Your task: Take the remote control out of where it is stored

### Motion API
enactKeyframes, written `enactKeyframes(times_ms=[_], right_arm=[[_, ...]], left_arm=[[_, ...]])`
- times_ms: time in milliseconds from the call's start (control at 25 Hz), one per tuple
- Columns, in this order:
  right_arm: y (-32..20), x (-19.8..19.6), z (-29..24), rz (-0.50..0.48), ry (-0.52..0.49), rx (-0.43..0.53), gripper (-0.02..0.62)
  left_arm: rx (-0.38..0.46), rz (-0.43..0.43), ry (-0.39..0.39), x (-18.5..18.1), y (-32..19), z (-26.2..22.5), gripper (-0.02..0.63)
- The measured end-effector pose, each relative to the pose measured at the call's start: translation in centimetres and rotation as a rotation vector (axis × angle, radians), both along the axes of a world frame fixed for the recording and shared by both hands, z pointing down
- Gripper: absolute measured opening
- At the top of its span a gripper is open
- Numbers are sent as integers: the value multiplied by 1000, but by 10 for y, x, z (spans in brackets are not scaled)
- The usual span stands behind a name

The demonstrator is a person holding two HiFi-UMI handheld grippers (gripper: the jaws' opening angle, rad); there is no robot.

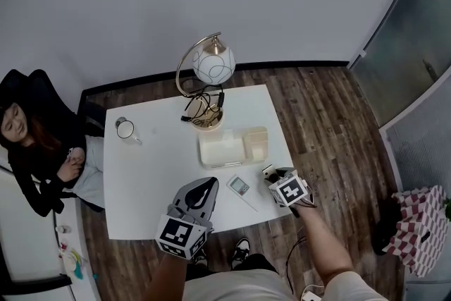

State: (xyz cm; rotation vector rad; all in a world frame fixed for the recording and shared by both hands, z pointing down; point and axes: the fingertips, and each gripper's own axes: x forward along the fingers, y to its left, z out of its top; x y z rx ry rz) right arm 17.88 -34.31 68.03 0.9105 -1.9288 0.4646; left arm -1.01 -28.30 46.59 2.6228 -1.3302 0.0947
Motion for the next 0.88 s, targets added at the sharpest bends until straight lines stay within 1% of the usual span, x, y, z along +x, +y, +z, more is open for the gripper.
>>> enactKeyframes(times_ms=[120, 240, 360, 640, 880], right_arm=[[-5, -11, 22, -31, 31, -22, 193], [-1, -23, 38, -52, 32, -59, 192], [-1, -27, 49, -59, 39, -71, 192], [-1, -26, 57, -60, 34, -54, 193], [-4, -18, 56, -51, 40, -13, 193]], left_arm=[[-4, -7, -2, -3, -1, 1, 6], [-12, -18, -3, -8, -3, 3, 6], [-21, -26, -2, -13, -5, 7, 6], [-32, -21, -2, -14, -8, 12, 7], [-31, -4, -8, -9, -8, 10, 7]])
